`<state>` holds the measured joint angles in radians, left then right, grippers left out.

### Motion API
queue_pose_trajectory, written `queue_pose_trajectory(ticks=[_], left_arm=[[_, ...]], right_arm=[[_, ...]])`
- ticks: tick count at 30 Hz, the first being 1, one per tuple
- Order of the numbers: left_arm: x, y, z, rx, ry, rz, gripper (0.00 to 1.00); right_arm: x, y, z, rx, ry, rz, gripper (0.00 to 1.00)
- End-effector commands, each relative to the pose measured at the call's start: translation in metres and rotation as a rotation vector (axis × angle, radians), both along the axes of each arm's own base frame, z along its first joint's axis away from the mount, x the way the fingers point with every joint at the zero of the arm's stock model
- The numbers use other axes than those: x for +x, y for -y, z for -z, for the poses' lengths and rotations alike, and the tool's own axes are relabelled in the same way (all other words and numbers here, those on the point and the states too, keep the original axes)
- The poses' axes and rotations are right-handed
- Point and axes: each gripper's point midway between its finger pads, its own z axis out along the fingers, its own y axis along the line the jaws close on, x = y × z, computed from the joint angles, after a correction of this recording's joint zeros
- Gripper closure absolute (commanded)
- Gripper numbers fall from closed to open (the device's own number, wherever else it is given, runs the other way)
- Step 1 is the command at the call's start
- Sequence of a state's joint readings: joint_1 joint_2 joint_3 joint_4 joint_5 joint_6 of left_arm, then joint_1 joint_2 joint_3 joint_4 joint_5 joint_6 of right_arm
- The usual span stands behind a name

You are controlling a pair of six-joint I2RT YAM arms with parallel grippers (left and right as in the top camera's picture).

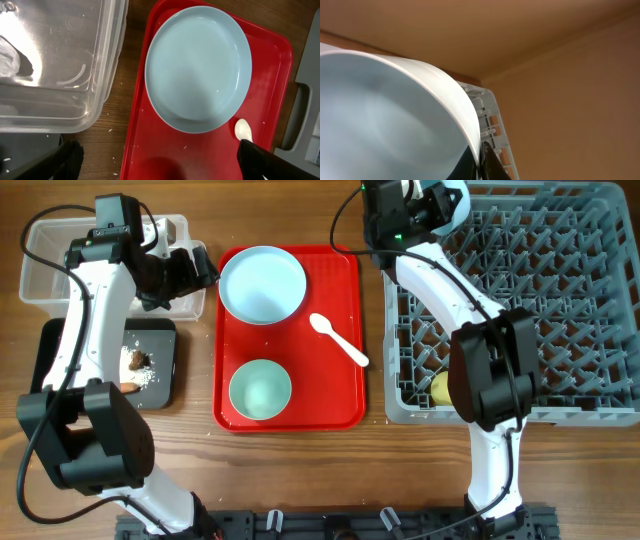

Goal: Sort waste into correct bins and load items into the dishwasher rack
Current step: 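Place the light-blue bowl upside down in the rack's back corner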

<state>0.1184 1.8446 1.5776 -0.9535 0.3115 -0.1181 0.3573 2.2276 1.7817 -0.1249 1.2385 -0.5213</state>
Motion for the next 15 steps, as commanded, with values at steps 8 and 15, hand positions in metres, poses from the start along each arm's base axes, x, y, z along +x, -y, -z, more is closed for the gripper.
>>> queue_pose_trajectory(ticks=[8, 15], left_arm=[[0.001, -0.001, -0.012, 0.002, 0.031, -0.002, 0.0], [0.001, -0.001, -0.012, 0.002, 0.031, -0.002, 0.0]], right_arm=[[-0.009, -0.036, 0.045, 0.024, -0.192, -0.134, 0.53], [-0.014, -0.087, 0.031, 0.05, -0.168, -0.252, 0.06]])
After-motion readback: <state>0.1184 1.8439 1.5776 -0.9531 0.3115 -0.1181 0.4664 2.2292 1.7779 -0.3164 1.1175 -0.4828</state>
